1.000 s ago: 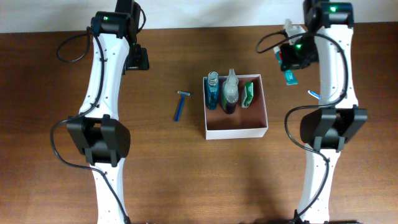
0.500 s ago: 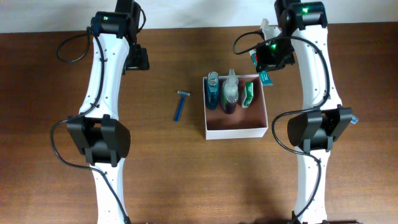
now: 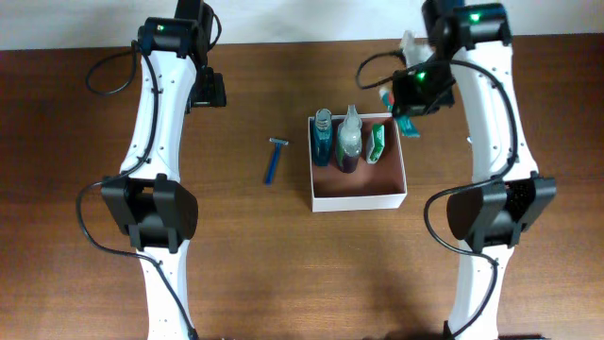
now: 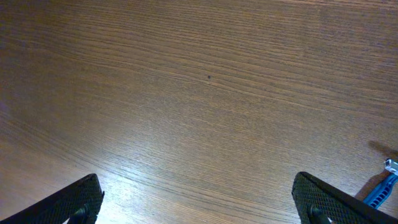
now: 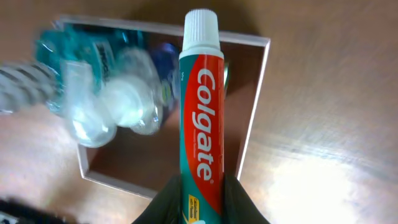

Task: Pack container
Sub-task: 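Lower the tube flat into the box front and open right gripper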

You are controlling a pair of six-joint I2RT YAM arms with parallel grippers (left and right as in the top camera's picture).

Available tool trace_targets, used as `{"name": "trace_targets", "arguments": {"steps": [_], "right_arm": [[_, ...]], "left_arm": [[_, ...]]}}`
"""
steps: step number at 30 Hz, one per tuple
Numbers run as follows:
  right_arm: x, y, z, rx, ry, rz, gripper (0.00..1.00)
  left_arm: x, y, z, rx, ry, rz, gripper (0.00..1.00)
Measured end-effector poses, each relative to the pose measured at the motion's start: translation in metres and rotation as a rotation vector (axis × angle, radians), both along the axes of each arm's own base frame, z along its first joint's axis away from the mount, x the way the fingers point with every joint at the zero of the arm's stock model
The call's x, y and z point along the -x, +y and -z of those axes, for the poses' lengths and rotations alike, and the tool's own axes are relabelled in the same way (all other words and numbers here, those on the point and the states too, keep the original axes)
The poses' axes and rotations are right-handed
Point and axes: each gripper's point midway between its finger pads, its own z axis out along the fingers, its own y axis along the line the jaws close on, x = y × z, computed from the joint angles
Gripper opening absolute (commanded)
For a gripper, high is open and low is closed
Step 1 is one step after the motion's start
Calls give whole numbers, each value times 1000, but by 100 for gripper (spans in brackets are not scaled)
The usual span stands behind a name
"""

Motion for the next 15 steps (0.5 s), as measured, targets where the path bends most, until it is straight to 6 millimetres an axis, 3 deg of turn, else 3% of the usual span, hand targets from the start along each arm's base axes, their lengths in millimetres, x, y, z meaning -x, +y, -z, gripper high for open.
{"name": "trace_targets", "arguments": {"steps": [8,15], "right_arm": [[21,-3,34,28,140,0,18],[22,-14,38,91,143,0,20]], "left_arm": [[0,0,0,0,2,0,99],[0,0,0,1,2,0,100]]}}
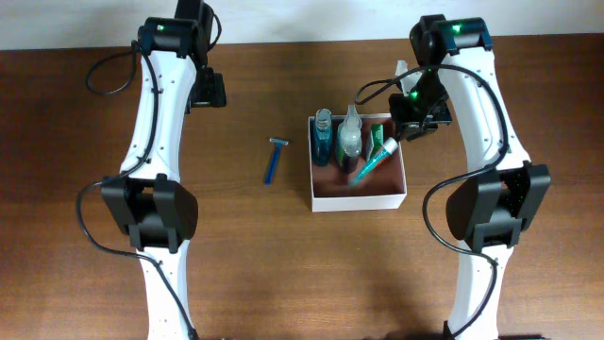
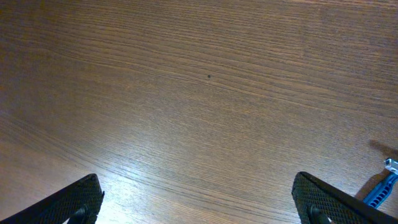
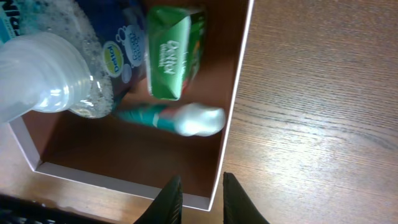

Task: Pack container
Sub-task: 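Lower the tube flat into the box front and open right gripper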

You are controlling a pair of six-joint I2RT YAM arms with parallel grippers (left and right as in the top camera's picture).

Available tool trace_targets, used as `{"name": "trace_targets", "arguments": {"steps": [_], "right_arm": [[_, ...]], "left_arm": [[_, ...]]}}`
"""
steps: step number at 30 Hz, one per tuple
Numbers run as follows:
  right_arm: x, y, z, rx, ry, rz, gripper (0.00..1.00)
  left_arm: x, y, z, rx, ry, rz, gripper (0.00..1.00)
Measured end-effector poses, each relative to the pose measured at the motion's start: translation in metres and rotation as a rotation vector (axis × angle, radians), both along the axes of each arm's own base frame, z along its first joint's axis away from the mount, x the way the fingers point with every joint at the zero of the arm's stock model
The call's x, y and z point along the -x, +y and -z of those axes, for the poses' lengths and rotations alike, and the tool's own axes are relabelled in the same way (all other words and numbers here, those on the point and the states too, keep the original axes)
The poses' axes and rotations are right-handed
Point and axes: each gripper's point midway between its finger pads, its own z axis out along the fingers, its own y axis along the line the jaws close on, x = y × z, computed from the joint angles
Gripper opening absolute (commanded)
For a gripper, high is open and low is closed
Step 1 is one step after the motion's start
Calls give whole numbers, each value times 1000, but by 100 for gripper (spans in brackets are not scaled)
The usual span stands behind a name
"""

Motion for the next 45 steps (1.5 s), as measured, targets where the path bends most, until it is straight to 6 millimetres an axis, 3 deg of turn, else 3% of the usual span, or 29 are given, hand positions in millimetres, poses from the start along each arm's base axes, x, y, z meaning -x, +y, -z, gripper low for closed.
{"name": "trace_targets", "arguments": {"steps": [10,11,12,14,15,16,21,25,28,30,35,38,41,45], "right_arm": [[-11,-2,1,14,-46,-2,33],[-13,-2,1,14,-52,1,38],[-15,-2,2,13,-59,5,51],[-20,-4,2,14,-78,14,85],[-23,-6,2,13,-89,17,96],[-25,-8,1,12,-99,24,99],[-41,-43,-10,12,-159,122,99],[-54,-107,-19,22,-216,303,99],[-49,-152,-20,5,-215,430,99],[-45,-171,-21,-28,-215,491,99],[-51,-185,-27,-119,-250,576,99],[-52,-188,-27,-129,-219,736,99],[-53,-193,-18,-120,-168,952,99],[-53,-196,8,-114,-79,1215,99]], "left_arm": [[0,0,0,0,0,0,99],[0,0,0,0,0,0,99],[0,0,0,0,0,0,99],[0,0,0,0,0,0,99],[0,0,0,0,0,0,99],[0,0,0,0,0,0,99],[0,0,0,0,0,0,100],[0,0,0,0,0,0,99],[0,0,0,0,0,0,99],[0,0,0,0,0,0,99],[0,0,0,0,0,0,100],[0,0,0,1,0,0,99],[0,-2,1,13,1,3,99],[0,-7,2,41,4,8,99]]}}
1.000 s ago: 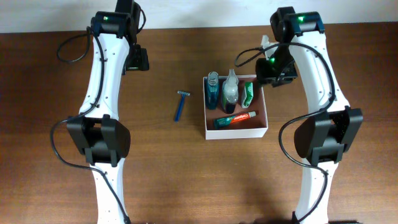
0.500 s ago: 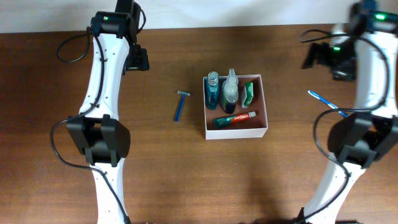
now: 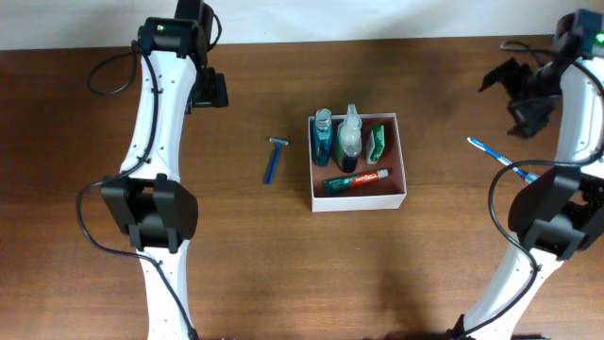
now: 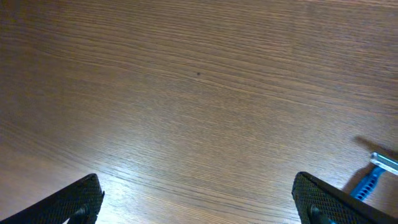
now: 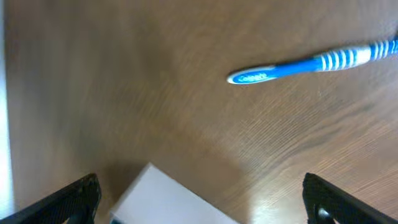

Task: Pack container
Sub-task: 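Lower the tube flat into the box front and open right gripper, then move the right gripper over the blue toothbrush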

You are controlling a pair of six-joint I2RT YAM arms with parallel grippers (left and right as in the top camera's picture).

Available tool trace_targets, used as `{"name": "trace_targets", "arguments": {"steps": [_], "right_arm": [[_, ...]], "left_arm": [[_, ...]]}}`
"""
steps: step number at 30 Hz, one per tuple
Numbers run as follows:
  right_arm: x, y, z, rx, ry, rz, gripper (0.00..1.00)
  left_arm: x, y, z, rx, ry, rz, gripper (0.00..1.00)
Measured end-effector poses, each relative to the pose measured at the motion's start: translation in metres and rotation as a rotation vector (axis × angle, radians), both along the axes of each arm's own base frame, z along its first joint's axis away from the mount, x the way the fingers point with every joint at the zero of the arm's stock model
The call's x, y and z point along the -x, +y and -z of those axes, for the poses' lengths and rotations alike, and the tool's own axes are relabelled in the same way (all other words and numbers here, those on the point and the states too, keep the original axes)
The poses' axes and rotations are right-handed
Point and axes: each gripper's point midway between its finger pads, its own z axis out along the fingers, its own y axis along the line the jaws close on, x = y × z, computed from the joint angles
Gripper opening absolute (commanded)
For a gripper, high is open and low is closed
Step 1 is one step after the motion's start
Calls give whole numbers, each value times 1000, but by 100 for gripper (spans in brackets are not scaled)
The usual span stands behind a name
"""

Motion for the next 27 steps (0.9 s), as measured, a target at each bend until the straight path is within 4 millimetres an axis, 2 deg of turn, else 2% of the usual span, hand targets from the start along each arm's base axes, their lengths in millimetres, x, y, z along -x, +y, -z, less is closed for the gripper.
{"name": "trace_targets", "arguments": {"steps": [7,14,18,27], "right_arm": [[8,2,46,-114,154,457,99],[10,-5,68,-145,218,809,99],[20,-16,78,-79,248,934,99],[38,-47,89,119,250,1029,99]], "left_arm": [[0,-3,1,18,3,4,99],[0,-4,1,21,3,4,99],[0,-4,1,21,3,4,99],[0,-4,1,21,3,4,99]]}}
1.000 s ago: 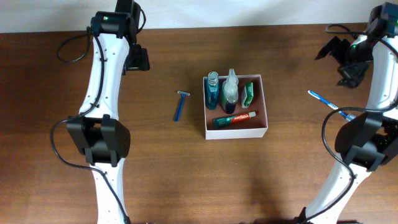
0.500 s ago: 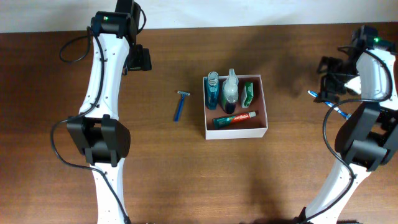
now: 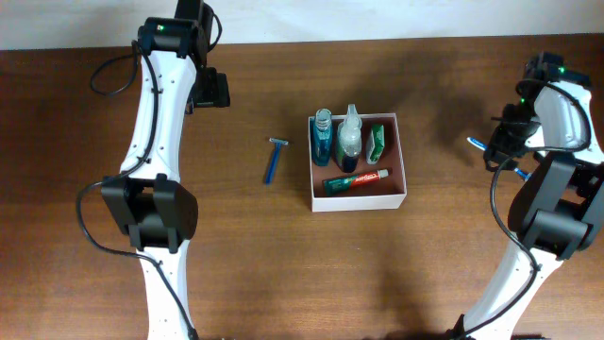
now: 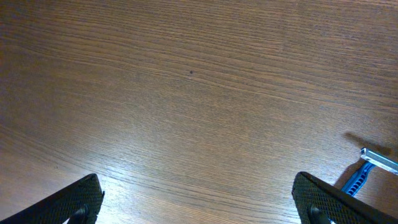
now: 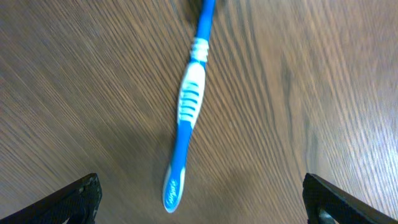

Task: Pack container
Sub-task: 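Move the right gripper over the blue toothbrush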

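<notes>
A white box (image 3: 395,200) at mid-table holds a blue bottle (image 3: 322,138), a clear bottle (image 3: 350,138), a green packet (image 3: 377,142) and a red toothpaste tube (image 3: 357,179) lying along its front. A blue razor (image 3: 274,161) lies left of the box, its head showing in the left wrist view (image 4: 371,169). A blue and white toothbrush (image 5: 188,109) lies on the table at the right, mostly hidden overhead, directly under my open right gripper (image 5: 199,208). My left gripper (image 4: 199,208) stands open over bare wood at the far left.
The table (image 3: 453,264) is brown wood, with its far edge running along the top of the overhead view. Both arm bases stand at the near side, left and right.
My right gripper has moved from high at the far right down over the toothbrush, which now lies lengthwise between its open fingers. The left arm has barely shifted.
My right gripper first held the toothpaste tube above the box. Then it was open, with the tube dropping into the box. After that the tube lay flat in the box and the gripper was off to the right near the toothbrush, where it now hovers.
</notes>
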You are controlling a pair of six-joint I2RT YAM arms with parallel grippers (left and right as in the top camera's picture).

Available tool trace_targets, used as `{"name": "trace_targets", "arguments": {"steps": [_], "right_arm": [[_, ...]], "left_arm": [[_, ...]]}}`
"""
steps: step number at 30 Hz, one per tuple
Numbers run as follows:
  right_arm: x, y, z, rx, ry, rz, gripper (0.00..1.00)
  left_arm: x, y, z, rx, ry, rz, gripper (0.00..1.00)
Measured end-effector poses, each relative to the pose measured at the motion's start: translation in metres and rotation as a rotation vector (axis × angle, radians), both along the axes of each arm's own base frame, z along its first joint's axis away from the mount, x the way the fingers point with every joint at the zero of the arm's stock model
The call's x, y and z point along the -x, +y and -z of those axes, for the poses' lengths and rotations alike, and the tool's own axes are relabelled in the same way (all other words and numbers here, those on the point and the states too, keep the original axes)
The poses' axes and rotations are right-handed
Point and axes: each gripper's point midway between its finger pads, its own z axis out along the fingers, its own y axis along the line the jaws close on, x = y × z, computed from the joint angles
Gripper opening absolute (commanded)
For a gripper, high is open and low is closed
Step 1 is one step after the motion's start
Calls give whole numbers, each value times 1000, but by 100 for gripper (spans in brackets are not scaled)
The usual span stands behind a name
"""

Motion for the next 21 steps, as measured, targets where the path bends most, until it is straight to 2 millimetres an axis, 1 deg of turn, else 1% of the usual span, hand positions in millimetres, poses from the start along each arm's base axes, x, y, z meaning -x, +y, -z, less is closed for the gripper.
{"name": "trace_targets", "arguments": {"steps": [5,10,15,21], "right_arm": [[4,-11,-1,60,19,16,99],[6,-16,-1,68,23,27,99],[10,-26,-1,71,25,45,99],[5,-32,0,81,0,53,99]], "left_arm": [[0,0,0,0,0,0,99],[0,0,0,0,0,0,99],[0,0,0,0,0,0,99],[0,0,0,0,0,0,99]]}}
